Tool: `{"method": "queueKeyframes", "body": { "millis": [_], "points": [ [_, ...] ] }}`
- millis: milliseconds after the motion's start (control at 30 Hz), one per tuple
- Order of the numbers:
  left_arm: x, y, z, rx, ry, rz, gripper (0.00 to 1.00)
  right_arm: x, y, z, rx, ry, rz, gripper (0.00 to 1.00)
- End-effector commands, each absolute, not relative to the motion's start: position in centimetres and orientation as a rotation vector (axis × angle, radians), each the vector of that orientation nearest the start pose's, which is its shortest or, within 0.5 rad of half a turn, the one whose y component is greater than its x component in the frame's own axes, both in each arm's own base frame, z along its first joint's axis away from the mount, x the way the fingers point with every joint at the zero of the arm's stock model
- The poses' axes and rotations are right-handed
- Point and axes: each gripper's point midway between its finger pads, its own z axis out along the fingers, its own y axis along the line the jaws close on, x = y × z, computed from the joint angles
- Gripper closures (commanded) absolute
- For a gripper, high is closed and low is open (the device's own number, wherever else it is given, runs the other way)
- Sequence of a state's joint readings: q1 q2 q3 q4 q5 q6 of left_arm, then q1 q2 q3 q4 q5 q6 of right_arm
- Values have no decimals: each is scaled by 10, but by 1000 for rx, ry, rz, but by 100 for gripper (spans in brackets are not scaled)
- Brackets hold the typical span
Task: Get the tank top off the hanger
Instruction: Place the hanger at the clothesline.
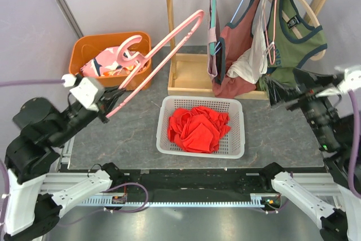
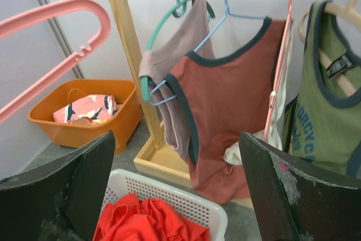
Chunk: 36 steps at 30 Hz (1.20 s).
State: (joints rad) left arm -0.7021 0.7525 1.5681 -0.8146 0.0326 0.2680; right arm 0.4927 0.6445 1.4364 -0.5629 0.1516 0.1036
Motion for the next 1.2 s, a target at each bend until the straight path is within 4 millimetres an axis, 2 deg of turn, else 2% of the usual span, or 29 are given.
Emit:
{"method": "queueKeyframes", "body": {
  "millis": [0,33,67,133,167,200,333,367,400,433,467,500,567,600,633,667,767,900,933,1167],
  "points": [
    [198,-137,460,631,1589,-342,98,198,74,501,-12,1444,439,2],
    [212,-148,440,661,1689,-322,98,199,76,501,-10,1449,447,2],
    [214,-150,454,638,1689,-336,98,199,77,503,3,1449,463,2],
    [220,-160,458,656,1710,-351,98,199,79,505,9,1452,480,2],
    [232,-168,454,660,1742,-344,98,199,79,506,16,1451,491,2],
    [235,-167,468,633,1718,-341,98,197,79,506,21,1448,497,2],
    [260,-175,481,589,1727,-319,98,195,85,507,13,1449,541,2],
    [263,-172,494,555,1708,-323,98,194,89,508,-1,1447,559,2],
    [279,-181,482,561,1765,-315,98,195,92,507,-5,1452,577,2],
    [284,-181,482,549,1782,-322,98,194,94,509,-10,1446,588,2],
    [292,-175,492,499,1777,-332,98,194,97,508,-20,1450,600,2],
    [302,-185,484,517,1805,-357,98,195,99,507,-23,1457,605,2],
    [312,-186,491,512,1787,-352,98,194,100,507,-27,1457,613,2],
    [315,-188,490,518,1794,-350,99,194,100,505,-28,1456,616,2],
    [330,-197,478,531,1830,-339,98,194,100,505,-29,1453,616,2],
    [331,-197,488,516,1806,-343,98,193,100,505,-29,1448,620,2],
    [349,-207,484,461,1823,-358,98,192,101,501,-21,1445,632,2],
    [353,-226,492,493,1773,-454,98,201,106,488,4,1478,647,2],
    [355,-231,501,494,1730,-469,98,204,107,485,12,1487,643,2],
    [397,-231,521,403,1609,-369,98,213,115,465,-2,1520,652,2]
  ]
}}
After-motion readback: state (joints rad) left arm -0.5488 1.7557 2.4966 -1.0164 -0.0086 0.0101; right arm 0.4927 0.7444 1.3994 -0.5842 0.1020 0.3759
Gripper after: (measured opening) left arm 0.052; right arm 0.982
